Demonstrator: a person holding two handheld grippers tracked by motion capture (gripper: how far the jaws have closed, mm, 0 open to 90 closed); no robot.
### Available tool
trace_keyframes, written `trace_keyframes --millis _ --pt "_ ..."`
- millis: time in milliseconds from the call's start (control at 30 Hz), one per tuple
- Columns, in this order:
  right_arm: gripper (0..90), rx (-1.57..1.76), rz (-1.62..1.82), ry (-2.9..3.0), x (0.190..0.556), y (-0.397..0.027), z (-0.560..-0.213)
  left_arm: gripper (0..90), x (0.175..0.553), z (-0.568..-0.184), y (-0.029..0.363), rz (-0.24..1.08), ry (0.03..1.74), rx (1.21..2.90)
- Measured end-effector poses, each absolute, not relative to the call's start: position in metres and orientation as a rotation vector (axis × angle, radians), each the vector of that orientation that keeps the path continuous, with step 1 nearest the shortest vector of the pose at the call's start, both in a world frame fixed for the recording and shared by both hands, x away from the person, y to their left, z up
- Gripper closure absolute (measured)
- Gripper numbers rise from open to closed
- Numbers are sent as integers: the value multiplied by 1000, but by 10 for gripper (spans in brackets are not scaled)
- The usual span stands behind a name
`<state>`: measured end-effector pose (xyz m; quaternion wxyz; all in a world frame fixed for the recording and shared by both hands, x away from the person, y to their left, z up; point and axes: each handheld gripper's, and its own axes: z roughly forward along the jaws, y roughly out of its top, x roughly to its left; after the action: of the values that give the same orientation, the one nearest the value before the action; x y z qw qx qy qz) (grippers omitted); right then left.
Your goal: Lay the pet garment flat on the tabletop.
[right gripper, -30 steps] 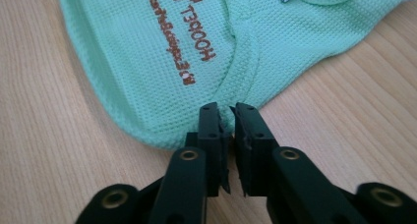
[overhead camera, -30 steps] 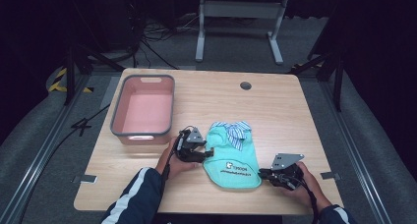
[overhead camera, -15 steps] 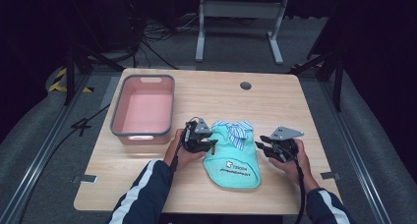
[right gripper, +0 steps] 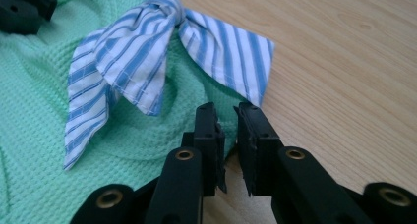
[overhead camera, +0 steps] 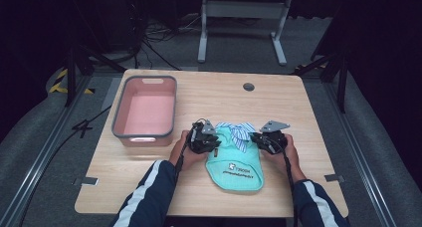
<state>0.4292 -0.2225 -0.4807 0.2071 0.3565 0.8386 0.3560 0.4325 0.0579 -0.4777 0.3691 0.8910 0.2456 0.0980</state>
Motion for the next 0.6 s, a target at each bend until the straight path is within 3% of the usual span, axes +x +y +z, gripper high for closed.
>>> trace_keyframes --millis 300,433,600 --pt "765 1047 925 2285 431 -232 -480 807 435 -477 64 245 631 2287" --pt "702 1058 952 2275 431 -232 -479 696 435 -473 56 287 665 2268" --pt "682 1003 1020 2312 418 -234 -468 683 428 -468 54 251 598 2261"
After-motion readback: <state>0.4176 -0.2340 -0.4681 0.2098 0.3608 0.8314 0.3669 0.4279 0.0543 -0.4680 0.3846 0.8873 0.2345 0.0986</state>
